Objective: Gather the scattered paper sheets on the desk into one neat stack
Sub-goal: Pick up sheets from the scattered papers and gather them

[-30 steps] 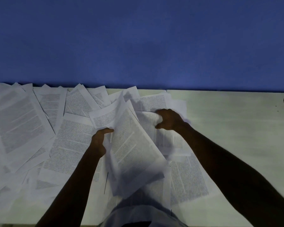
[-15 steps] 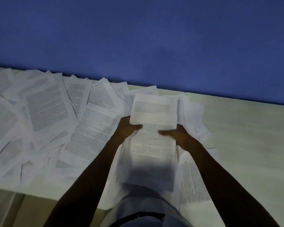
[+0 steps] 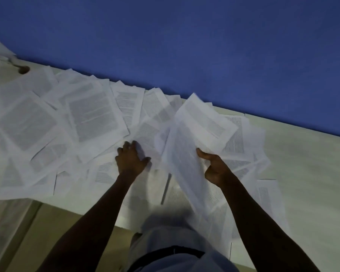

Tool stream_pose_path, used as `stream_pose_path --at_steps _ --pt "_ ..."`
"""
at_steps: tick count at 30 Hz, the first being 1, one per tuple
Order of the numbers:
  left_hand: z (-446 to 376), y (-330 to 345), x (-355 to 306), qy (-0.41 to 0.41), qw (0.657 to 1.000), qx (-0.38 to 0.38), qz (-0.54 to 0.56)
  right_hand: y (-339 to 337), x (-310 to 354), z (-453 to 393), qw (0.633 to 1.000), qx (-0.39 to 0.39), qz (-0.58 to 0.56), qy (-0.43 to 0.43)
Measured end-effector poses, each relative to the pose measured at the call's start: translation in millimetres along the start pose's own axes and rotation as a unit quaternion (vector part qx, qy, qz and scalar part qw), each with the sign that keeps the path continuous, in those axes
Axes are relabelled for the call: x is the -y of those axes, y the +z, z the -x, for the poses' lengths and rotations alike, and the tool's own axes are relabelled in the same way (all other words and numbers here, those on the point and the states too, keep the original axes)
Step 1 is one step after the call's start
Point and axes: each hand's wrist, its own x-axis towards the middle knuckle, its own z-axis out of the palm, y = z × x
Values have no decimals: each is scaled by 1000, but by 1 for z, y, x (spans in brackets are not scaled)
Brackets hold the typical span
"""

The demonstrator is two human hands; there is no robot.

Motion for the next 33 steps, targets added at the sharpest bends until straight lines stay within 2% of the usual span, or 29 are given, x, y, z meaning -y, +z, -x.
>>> stream_pose_path --at_steps 2,4,6,7,10,13,15,17,18,19,21,23,24,26,30,31,33 --pt "1 2 6 53 998 7 45 20 -6 -4 985 -96 144 -5" --pt "6 -1 7 9 999 3 49 29 -15 -12 925 -219 310 -21" --pt "9 -3 7 -43 998 -12 45 38 -25 -17 878 -269 394 -39" --pt "8 -1 9 -40 996 -7 74 44 -28 -19 875 -274 397 -31" --pt "5 2 12 1 978 16 210 52 -39 -32 918 -241 314 6" --pt "7 -16 2 -57 923 41 377 53 -52 -41 950 -191 247 27" --pt "5 -30 1 -111 892 97 428 61 -50 -27 959 -160 232 24" --pt "-2 -34 7 -165 841 130 499 66 -47 -10 964 -158 211 25" --pt "-5 -33 10 -181 845 115 490 63 -47 -5 963 -176 202 7" --pt "-6 -33 12 -178 866 83 460 57 -49 -5 958 -208 197 -23" --pt "-7 -28 19 -172 915 12 365 49 -50 0 927 -307 197 -85" --pt "-8 -20 29 -176 935 -22 307 46 -50 5 892 -377 213 -127" --pt "-5 -20 31 -172 945 -19 279 44 -50 8 881 -388 228 -143" --pt "-5 -17 32 -135 962 10 238 41 -46 12 888 -372 213 -165" --pt "-3 -29 13 -102 951 67 284 35 -41 12 932 -316 116 -135" --pt "-5 -28 10 -100 950 72 287 37 -43 11 933 -312 122 -130" --pt "-9 -24 6 -101 959 71 254 41 -51 2 911 -332 217 -108"
